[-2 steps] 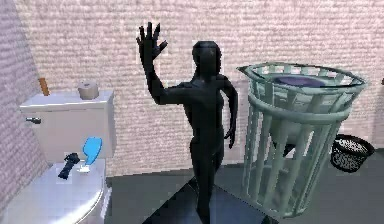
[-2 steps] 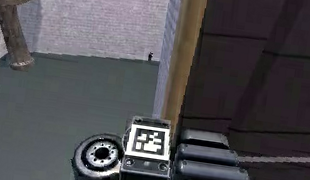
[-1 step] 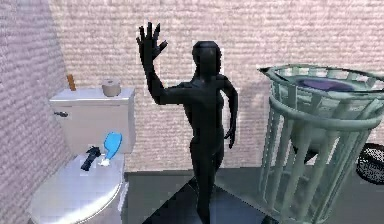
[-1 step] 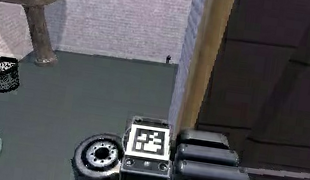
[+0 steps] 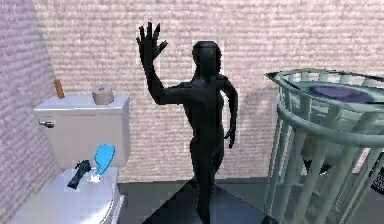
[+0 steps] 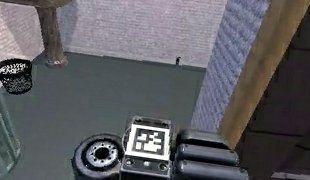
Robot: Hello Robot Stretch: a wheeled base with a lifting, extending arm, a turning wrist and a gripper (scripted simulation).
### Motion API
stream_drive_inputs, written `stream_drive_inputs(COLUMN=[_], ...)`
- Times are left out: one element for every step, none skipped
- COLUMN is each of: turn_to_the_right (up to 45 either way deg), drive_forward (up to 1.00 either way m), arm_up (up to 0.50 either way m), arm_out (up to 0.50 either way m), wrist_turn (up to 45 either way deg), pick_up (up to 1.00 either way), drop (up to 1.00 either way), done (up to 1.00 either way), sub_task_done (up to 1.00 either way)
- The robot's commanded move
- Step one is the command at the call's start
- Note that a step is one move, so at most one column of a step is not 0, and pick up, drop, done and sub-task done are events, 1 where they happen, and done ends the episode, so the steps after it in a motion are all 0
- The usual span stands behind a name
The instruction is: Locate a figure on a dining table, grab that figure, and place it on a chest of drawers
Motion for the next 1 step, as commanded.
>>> stream_drive_inputs(turn_to_the_right=[45.0], drive_forward=[0.00], arm_up=[0.00], arm_out=[0.00], wrist_turn=[0.0], pick_up=[0.00], drop=[0.00], done=[0.00], sub_task_done=[0.00])
